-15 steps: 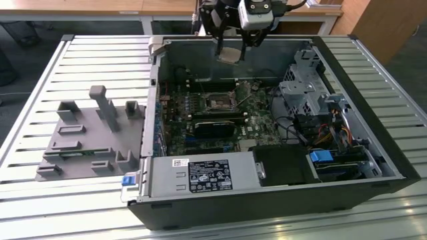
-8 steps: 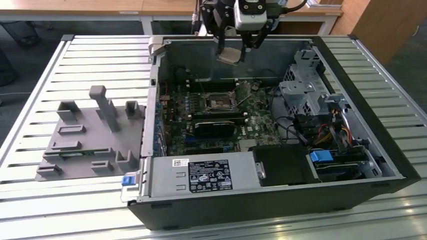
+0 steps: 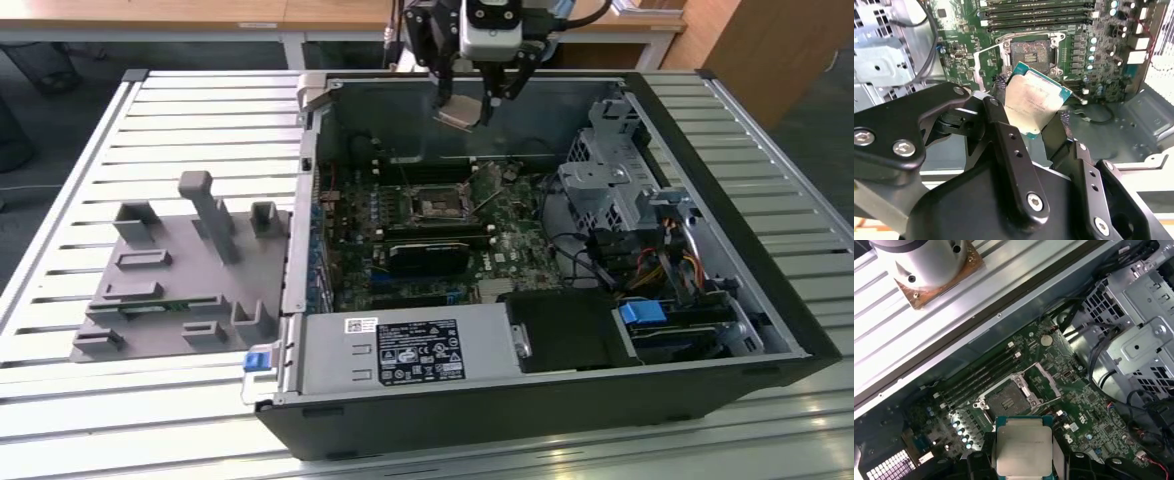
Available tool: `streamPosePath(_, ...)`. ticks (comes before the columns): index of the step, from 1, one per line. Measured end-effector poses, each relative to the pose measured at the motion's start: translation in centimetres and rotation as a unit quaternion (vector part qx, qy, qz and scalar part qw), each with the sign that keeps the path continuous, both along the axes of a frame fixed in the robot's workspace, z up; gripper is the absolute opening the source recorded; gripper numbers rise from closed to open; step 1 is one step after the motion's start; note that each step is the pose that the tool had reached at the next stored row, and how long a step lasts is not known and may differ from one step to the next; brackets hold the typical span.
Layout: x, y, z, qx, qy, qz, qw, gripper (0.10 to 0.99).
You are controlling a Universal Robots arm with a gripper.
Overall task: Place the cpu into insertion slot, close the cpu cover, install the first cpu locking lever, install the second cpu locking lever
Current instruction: 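Place the cpu into insertion slot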
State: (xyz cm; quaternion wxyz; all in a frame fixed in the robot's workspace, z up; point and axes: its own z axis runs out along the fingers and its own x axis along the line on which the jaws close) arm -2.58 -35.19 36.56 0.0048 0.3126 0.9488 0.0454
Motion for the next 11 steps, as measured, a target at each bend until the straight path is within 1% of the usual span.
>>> streamPosePath(3,0.0,0.0,-0.03,0.0,0.0,-0.021,0.9998,0.537)
streamPosePath(6,0.0,0.01,-0.05,0.0,0.0,-0.041,0.9992,0.537)
streamPosePath(11,0.0,0.01,-0.09,0.0,0.0,-0.077,0.997,0.537)
